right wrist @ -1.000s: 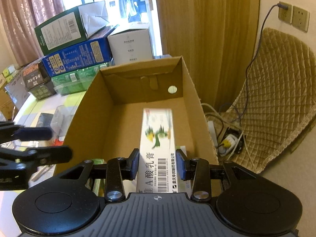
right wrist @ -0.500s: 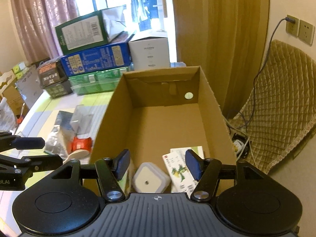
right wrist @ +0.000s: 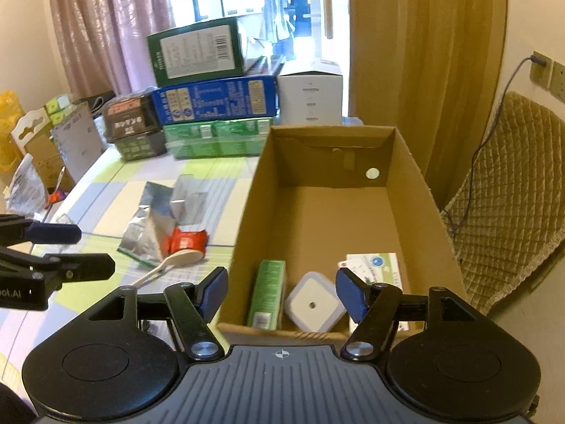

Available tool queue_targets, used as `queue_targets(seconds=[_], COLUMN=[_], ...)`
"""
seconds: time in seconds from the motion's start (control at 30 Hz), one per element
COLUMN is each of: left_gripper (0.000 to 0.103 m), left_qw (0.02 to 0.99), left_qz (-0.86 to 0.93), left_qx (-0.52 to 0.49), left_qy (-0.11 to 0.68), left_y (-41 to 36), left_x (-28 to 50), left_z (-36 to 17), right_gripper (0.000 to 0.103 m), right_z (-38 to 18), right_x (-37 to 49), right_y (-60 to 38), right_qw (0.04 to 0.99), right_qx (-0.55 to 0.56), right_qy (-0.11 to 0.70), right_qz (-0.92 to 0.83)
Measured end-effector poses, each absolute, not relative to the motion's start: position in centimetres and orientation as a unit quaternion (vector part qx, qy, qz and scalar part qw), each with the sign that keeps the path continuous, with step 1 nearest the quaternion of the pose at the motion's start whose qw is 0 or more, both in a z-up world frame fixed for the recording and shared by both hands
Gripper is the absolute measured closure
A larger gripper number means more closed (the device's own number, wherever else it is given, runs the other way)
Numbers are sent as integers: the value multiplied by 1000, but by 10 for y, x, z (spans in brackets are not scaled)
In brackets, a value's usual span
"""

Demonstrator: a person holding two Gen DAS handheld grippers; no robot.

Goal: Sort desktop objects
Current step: 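Move both open tools back over the table toward the spoon and cable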

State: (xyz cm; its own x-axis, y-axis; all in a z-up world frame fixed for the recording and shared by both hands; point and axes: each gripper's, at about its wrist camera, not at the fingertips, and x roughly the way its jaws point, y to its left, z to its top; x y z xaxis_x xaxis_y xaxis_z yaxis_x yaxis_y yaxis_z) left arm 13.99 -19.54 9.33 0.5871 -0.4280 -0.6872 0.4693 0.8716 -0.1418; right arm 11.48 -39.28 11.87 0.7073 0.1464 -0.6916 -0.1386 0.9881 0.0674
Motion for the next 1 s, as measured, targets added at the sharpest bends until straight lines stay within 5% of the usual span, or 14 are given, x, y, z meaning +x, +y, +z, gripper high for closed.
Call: queue_targets(seconds=[0.5,1.0], left_gripper=[9,9], left_qw=[901,888], left_qz=[-177,-205], left_qx=[39,67], left_qy=[394,407], left_y=[-88,-52], left_x=[131,136], left_z=[83,30], right_gripper=[31,31], right_z=[112,16], right_x=[80,74], right_y=[-321,-261], right_qw=[918,896], right_qx=[0,-17], right_qy=[363,405], right_qz=[159,182])
